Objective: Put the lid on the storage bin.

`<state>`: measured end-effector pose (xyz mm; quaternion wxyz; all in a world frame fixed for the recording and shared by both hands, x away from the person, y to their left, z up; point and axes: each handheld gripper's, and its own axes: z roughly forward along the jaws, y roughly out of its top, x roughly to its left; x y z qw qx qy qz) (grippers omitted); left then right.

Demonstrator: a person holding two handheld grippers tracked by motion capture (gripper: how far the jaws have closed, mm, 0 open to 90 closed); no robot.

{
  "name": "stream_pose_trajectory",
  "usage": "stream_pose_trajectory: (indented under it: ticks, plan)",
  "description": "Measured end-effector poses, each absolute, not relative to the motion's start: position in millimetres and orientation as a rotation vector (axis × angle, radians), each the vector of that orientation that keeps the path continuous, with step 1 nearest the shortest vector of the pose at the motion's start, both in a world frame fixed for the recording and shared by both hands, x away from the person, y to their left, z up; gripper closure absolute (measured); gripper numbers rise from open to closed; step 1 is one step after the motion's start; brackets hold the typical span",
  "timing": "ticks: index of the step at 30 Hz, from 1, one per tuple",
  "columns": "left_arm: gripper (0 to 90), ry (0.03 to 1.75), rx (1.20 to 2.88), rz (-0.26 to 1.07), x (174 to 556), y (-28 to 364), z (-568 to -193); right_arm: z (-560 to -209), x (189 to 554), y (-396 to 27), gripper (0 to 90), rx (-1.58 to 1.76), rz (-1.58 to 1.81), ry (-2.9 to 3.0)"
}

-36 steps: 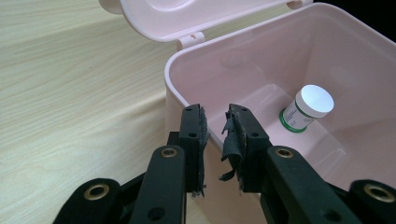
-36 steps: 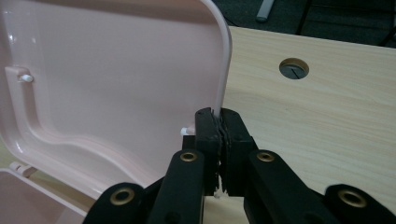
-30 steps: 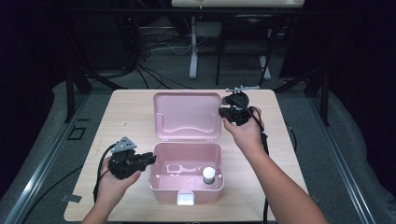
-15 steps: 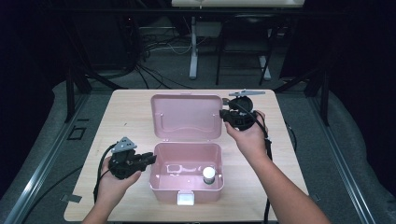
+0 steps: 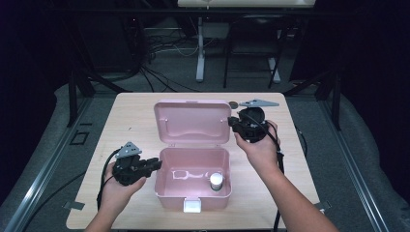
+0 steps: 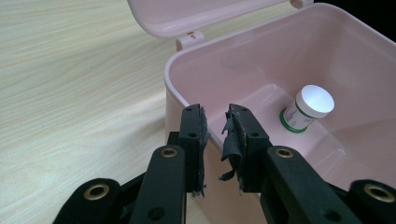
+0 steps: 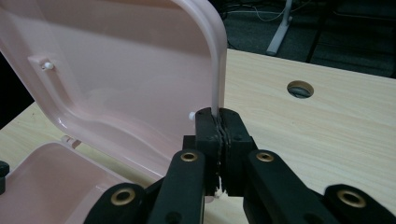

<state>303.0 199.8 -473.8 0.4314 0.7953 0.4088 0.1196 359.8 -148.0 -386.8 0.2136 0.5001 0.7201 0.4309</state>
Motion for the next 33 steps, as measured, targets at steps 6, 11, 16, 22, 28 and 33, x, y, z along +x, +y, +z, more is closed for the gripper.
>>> stream_pose_trajectory:
  ticks: [6, 11, 16, 22, 28, 33]
  plan:
    - [76.3, 1.022, 1.984, 0.301, 303, 199, -474, -388, 355, -149, 87.8, 1.367, 1.206, 1.992]
    - [76.3, 1.021, 1.982, 0.300, 303, 200, -474, -389, 349, -150, 87.7, 1.348, 1.221, 1.982]
    - [76.3, 1.021, 1.980, 0.298, 303, 200, -474, -390, 344, -150, 87.5, 1.335, 1.231, 1.975]
    - [76.3, 1.022, 1.980, 0.300, 303, 200, -474, -391, 341, -149, 87.4, 1.322, 1.231, 1.970]
    - [76.3, 1.025, 1.978, 0.303, 302, 199, -474, -393, 338, -151, 87.1, 1.320, 1.259, 1.957]
    - [76.3, 1.026, 1.976, 0.303, 302, 199, -474, -394, 334, -151, 87.1, 1.304, 1.253, 1.957]
